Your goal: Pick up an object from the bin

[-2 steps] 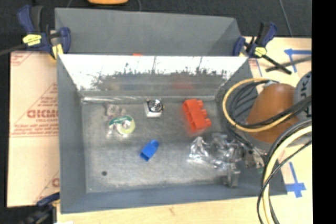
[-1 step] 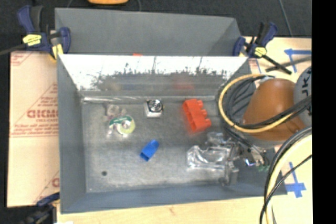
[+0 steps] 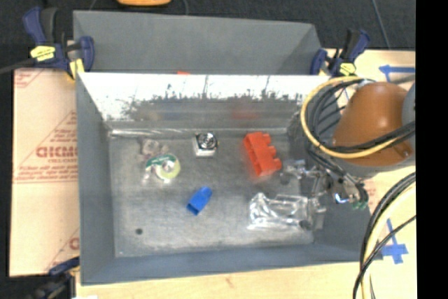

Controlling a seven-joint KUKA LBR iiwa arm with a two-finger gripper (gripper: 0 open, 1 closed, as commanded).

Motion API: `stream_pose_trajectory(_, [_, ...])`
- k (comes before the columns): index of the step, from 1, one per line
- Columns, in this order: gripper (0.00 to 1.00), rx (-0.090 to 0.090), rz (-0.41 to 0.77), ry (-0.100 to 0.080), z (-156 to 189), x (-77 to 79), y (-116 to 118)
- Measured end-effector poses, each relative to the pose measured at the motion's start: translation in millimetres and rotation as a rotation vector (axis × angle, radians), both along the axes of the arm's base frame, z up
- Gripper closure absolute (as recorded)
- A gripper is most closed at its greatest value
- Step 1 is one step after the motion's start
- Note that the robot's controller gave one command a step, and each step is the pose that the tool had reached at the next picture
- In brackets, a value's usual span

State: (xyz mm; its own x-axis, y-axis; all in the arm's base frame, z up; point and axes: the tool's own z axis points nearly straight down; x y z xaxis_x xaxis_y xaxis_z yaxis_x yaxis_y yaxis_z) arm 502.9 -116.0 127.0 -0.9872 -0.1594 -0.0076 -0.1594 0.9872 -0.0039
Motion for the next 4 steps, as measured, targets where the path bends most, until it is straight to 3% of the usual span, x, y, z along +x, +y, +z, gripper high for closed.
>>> stream_pose_trajectory(1, [0.0,0.001,0.122,0.005,-57.7,-7.7,0.9])
stream_pose_trajectory(2, [0.0,-0.002,0.123,0.001,-56.4,-6.1,0.0])
stream_pose_trajectory(3, [1.0,-0.002,0.125,-0.001,-56.4,-5.8,0.1])
stream_pose_trajectory(4, [1.0,0.0,0.125,0.003,-55.3,-4.8,-1.0])
